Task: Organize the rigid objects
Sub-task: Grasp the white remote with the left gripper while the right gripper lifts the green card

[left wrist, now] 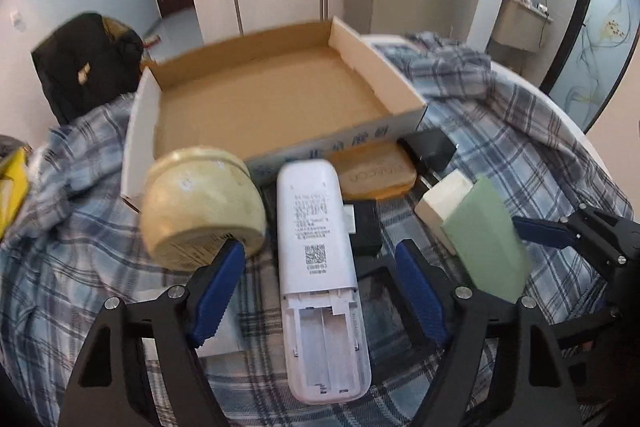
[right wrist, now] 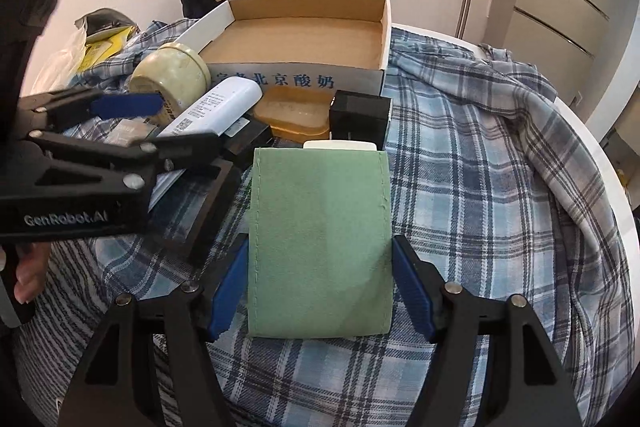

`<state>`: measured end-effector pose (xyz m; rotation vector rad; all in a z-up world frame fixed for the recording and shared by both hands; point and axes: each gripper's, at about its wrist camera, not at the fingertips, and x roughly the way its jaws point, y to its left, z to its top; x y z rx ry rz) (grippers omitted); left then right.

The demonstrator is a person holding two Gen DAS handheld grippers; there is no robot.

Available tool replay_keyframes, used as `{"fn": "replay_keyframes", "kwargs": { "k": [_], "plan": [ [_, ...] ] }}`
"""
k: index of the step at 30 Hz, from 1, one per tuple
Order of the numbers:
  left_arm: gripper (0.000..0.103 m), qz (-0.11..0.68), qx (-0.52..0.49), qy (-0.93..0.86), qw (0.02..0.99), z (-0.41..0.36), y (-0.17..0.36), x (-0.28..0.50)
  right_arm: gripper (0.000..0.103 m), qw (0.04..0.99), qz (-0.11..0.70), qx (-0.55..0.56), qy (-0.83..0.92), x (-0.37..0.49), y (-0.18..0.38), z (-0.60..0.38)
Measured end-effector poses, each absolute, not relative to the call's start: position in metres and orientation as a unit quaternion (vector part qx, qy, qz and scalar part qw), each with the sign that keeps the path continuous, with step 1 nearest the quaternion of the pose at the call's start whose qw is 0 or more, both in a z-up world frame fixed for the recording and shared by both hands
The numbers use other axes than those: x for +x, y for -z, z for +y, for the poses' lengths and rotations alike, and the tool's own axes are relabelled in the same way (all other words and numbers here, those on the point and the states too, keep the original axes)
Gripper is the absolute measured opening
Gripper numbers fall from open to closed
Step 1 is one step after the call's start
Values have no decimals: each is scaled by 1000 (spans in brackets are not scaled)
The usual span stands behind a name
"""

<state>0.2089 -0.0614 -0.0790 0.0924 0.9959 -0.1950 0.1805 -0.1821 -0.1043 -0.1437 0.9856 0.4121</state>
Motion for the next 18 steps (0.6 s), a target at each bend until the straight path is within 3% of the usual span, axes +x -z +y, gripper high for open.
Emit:
{"fn": "replay_keyframes", "kwargs": {
  "k": [3,7,18],
  "plan": [
    [72,490,22,86,867,-54,89,219,68,858,470,-70,-196,180,105,-181],
    [43,495,-16,100,863,-44,89,225,68,858,469,-72,-197,180,105,-180],
    [42,470,-25,105,876,-26,68,183,68,864,459,-61,-199,179,99,-184]
  ]
}}
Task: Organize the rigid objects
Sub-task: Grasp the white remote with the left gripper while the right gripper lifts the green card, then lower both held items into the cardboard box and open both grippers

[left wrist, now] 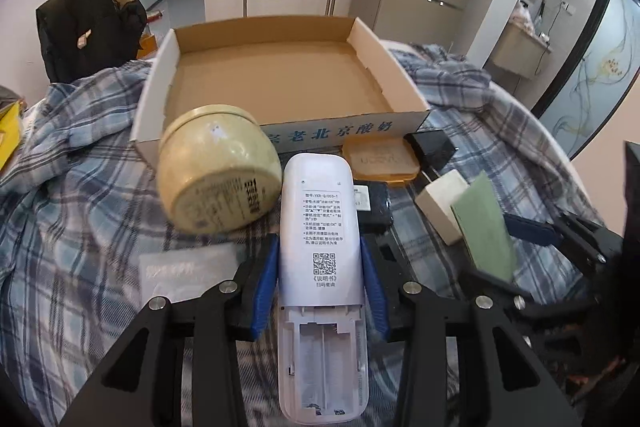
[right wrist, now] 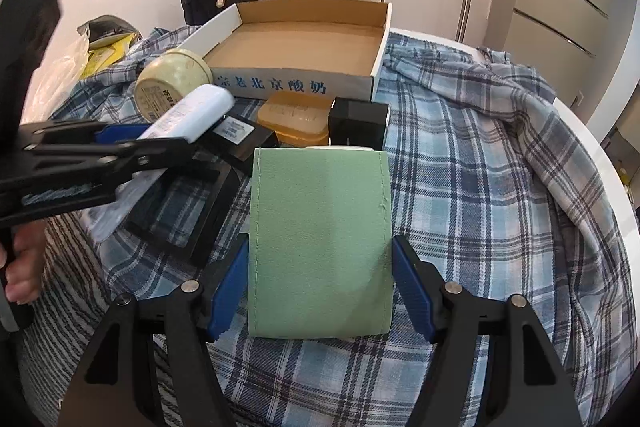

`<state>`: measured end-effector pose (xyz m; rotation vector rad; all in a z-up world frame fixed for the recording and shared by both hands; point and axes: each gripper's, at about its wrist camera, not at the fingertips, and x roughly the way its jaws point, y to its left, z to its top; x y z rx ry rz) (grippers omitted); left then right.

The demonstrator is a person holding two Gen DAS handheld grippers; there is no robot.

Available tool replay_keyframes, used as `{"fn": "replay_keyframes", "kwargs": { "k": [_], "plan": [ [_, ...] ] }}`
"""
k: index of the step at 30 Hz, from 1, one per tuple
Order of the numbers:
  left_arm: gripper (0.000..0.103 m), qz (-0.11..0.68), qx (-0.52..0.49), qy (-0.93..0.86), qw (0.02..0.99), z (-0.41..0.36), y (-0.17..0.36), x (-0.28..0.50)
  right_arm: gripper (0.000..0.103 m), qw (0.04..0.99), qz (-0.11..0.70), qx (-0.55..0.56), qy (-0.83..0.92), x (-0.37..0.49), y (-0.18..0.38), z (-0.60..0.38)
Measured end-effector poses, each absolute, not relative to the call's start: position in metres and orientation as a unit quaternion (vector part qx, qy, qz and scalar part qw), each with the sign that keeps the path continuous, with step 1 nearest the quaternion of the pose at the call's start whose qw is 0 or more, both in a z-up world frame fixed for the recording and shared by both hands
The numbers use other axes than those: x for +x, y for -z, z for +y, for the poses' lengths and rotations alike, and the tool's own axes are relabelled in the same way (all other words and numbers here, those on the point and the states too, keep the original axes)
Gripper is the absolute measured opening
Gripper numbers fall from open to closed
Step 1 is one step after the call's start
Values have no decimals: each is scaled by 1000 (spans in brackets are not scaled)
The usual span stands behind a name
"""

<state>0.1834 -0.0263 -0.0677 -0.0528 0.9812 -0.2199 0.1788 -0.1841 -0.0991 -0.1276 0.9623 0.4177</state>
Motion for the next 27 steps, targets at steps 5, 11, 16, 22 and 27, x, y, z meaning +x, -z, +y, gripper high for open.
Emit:
{"fn": "replay_keyframes", "kwargs": {
  "k": [5,11,16,22,27],
  "plan": [
    [42,447,-33,104,888,-12,50,159,68,875,439,-65,-191,175,89,-185],
    [42,429,-43,108,896,4,25,154,68,884,426,-59,-183,178,67,-190],
    [42,409,-51,83,907,22,4,187,68,888,419,-73,-173,201,43,-184],
    [42,395,-74,58,914,41,-7,246,68,890,423,-42,-167,260,19,-170],
    [42,411,-91,58,905,53,8,303,68,883,440,-19,-160,312,27,-151]
  ]
}}
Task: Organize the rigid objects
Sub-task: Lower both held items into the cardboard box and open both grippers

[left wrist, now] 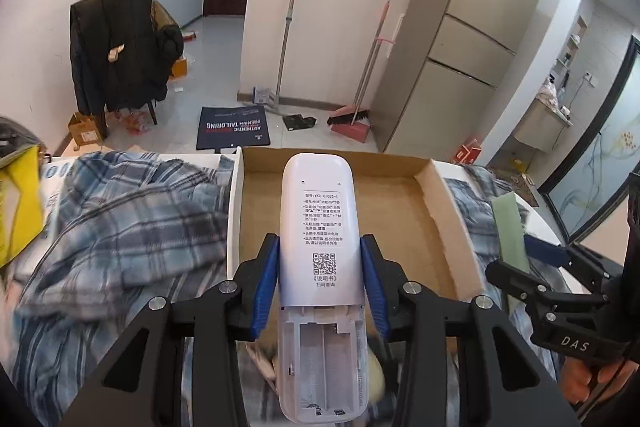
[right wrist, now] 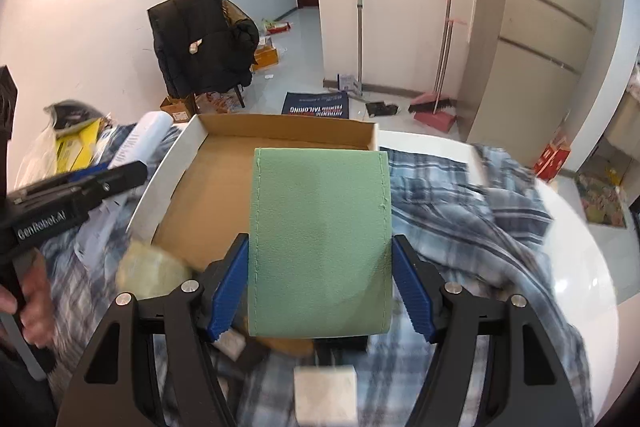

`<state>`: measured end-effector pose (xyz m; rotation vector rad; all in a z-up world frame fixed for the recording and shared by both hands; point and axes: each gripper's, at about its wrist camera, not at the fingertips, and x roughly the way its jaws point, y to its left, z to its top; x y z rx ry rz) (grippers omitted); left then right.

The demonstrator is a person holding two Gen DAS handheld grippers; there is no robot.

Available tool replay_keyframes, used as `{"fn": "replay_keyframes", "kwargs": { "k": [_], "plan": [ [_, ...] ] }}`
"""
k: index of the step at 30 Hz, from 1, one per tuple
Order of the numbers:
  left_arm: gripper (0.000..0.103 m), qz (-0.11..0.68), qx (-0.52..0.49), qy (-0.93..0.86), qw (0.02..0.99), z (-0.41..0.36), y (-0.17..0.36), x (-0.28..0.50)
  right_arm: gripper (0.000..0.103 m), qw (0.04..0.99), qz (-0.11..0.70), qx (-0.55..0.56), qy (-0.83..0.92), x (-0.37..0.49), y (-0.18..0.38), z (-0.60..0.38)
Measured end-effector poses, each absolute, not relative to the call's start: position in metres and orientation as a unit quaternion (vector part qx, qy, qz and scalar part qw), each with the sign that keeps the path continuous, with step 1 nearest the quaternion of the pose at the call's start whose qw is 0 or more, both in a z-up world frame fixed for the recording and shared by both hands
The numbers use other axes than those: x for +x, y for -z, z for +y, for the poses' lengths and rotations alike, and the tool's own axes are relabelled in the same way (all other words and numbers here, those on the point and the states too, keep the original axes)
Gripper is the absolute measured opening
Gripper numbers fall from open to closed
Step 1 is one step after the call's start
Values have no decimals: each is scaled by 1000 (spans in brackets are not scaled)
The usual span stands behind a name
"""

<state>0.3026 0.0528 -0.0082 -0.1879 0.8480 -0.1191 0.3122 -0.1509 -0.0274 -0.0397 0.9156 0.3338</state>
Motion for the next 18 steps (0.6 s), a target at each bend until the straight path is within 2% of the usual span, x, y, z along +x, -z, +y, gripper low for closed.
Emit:
{"fn": "replay_keyframes", "kwargs": {
  "k": [4,14,15,18],
  "plan": [
    [42,419,-83,38,904,59,29,334,68,869,467,7,-162,342,51,-142],
    [42,440,-68,32,895,54,69,358,68,859,484,-33,-160,360,86,-123],
    [44,437,-67,33,896,54,69,358,68,860,484,-38,-158,360,85,-122],
    [66,418,-66,38,905,53,64,351,68,861,481,-42,-157,357,83,-122]
  ]
}}
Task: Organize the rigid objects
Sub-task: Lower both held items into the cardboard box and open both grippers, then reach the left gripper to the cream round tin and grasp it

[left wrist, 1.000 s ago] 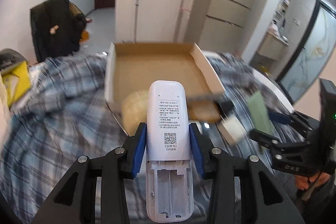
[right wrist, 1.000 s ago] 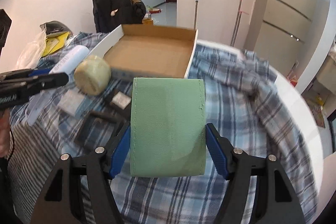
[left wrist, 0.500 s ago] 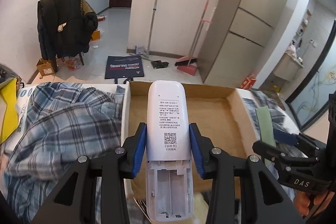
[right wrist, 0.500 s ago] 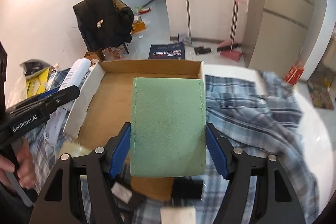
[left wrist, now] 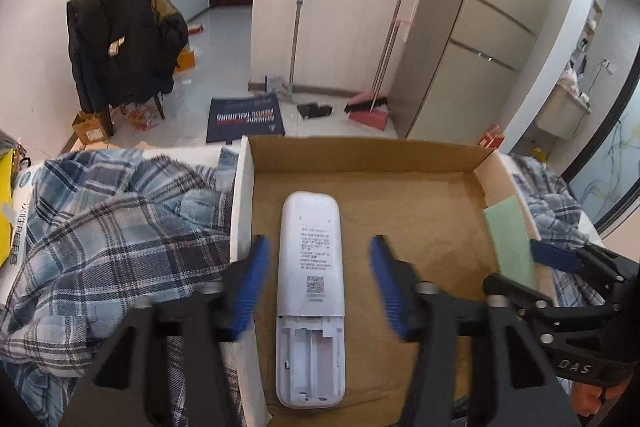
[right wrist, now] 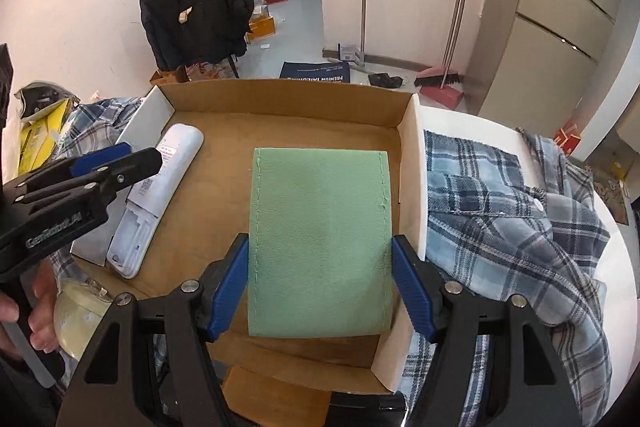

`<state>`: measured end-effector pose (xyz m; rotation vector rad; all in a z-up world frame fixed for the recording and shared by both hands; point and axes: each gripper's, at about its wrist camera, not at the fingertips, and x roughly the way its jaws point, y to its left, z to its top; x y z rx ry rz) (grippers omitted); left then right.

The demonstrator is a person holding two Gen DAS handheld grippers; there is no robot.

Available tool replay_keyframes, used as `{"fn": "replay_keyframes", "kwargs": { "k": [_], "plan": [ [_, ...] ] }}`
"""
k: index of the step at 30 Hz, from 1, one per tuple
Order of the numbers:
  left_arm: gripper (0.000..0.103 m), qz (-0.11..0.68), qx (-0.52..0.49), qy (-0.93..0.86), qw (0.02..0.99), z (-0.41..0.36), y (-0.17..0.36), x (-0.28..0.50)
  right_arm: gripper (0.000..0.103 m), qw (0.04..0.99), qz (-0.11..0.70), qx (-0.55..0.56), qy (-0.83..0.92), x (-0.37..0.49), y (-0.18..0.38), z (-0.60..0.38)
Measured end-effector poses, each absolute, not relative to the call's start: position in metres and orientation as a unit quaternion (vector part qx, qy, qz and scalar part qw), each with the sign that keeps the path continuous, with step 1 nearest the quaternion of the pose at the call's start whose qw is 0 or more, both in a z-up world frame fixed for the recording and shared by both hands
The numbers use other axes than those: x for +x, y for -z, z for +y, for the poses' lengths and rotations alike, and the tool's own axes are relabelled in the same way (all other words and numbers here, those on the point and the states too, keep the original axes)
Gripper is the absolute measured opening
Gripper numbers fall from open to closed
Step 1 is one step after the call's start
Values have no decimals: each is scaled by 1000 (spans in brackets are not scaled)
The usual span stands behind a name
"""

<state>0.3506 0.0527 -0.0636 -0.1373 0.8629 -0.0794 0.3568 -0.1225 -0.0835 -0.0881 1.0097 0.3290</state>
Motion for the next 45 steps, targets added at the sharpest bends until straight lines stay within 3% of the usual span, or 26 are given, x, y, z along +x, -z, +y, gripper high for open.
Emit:
{"fn": "replay_keyframes", "kwargs": {
  "k": [5,8,13,17,23,28,30,36,40,45],
  "plan": [
    [74,358,-43,27,933,53,29,322,68,859,484,-27,-163,356,81,-124],
    [87,312,-35,19,949,53,5,296,68,858,486,-20,-165,357,81,-126],
    [89,274,-37,38,960,55,-18,260,68,853,495,-16,-162,354,80,-125],
    [89,257,-42,34,965,53,-30,242,83,865,475,-8,-160,341,66,-131],
    [89,181,-18,22,983,45,-51,199,92,909,393,-32,-134,302,18,-148],
    [103,141,-10,-12,990,42,-58,172,99,931,344,-7,-124,269,-15,-171],
    [103,134,-16,-15,991,43,-56,165,99,934,334,8,-123,258,-21,-179],
    [103,175,-45,-16,983,44,-30,165,99,944,303,55,-118,229,-18,-201],
    [103,319,-64,-29,945,39,-5,194,99,950,298,44,-88,231,-5,-203],
    [103,372,-68,-27,925,26,9,212,99,941,323,59,-85,243,7,-216]
  ]
}}
